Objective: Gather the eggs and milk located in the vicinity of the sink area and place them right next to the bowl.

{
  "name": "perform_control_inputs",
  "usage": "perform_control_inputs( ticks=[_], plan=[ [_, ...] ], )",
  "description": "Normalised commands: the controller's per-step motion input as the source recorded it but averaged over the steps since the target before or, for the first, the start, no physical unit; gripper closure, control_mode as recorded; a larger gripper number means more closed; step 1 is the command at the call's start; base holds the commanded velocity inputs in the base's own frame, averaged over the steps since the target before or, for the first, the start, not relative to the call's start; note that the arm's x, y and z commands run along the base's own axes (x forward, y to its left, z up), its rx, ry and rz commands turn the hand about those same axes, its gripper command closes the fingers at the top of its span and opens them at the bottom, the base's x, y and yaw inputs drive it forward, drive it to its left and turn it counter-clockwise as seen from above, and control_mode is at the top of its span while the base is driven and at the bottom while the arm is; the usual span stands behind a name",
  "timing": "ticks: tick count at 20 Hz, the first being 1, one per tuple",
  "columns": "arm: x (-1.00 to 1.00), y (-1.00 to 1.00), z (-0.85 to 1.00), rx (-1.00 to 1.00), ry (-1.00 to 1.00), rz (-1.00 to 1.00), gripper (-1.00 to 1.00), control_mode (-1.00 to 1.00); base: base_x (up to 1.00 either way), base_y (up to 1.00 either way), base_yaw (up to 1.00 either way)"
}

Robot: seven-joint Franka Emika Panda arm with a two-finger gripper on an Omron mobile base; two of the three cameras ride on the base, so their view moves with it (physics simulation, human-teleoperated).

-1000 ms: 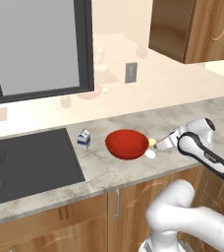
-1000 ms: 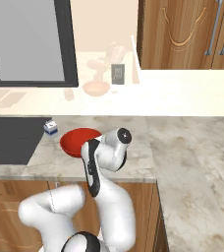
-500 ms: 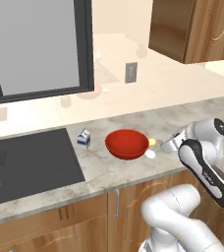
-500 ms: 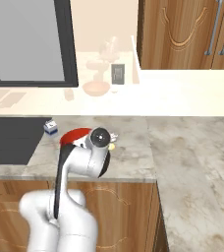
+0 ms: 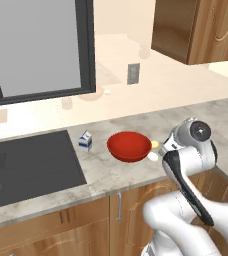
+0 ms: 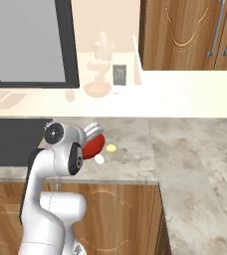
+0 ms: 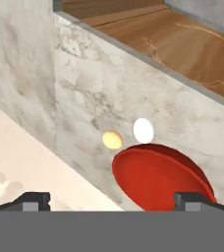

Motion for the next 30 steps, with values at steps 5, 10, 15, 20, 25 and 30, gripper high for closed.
perform_control_inputs(
  ticks=[5,10,15,20,25,30],
  plan=[
    [0.26,0.04,0.47,-0.3,0.0,0.01,-1.0,-1.0,0.0,0.0,0.0],
    [0.45,0.09,0.15,-0.2,0.01,0.04,-1.0,-1.0,0.0,0.0,0.0],
    [0.5,0.18,0.0,-0.02,0.13,0.19,-1.0,-1.0,0.0,0.0,0.0],
    [0.19,0.13,0.0,0.04,0.29,0.38,-1.0,-1.0,0.0,0.0,0.0],
    [0.0,0.2,0.05,-0.05,0.27,0.37,-1.0,-1.0,0.0,0.0,0.0],
    [0.0,0.35,0.44,-0.16,0.24,0.11,-1.0,-1.0,0.0,0.0,0.0]
  ],
)
